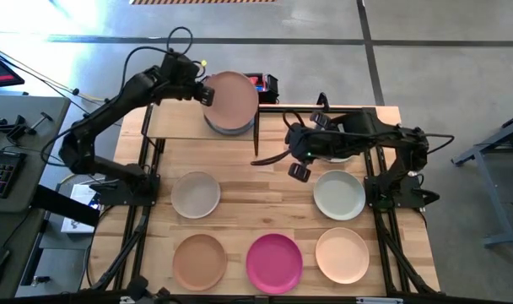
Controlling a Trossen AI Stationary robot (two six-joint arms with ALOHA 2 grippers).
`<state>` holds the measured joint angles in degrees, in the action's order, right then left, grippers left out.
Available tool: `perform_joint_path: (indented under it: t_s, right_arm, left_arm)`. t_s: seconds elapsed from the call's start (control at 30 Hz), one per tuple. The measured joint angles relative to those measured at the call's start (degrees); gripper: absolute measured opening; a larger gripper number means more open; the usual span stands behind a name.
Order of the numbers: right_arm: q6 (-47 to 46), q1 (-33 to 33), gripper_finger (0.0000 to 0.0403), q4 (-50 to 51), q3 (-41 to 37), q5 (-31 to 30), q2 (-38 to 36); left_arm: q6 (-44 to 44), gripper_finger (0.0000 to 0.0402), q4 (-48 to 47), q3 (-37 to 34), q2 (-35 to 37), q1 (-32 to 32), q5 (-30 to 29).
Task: Place and stack plates onto a shelf
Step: Stack the light pink plate on the black plate on the shelf
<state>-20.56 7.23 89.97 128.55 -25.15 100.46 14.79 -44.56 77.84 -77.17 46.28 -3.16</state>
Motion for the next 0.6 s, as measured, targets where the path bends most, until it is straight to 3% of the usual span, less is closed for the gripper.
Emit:
perform_joint_path:
  t_s: [0.6]
  right_arm:
    - [-0.9,-0.46,0.006,0.03,0.0,0.69,0.27]
  left_arm:
    - [0.2,0.0007,-6.83,0.09,-3.82,0.0,-0.26]
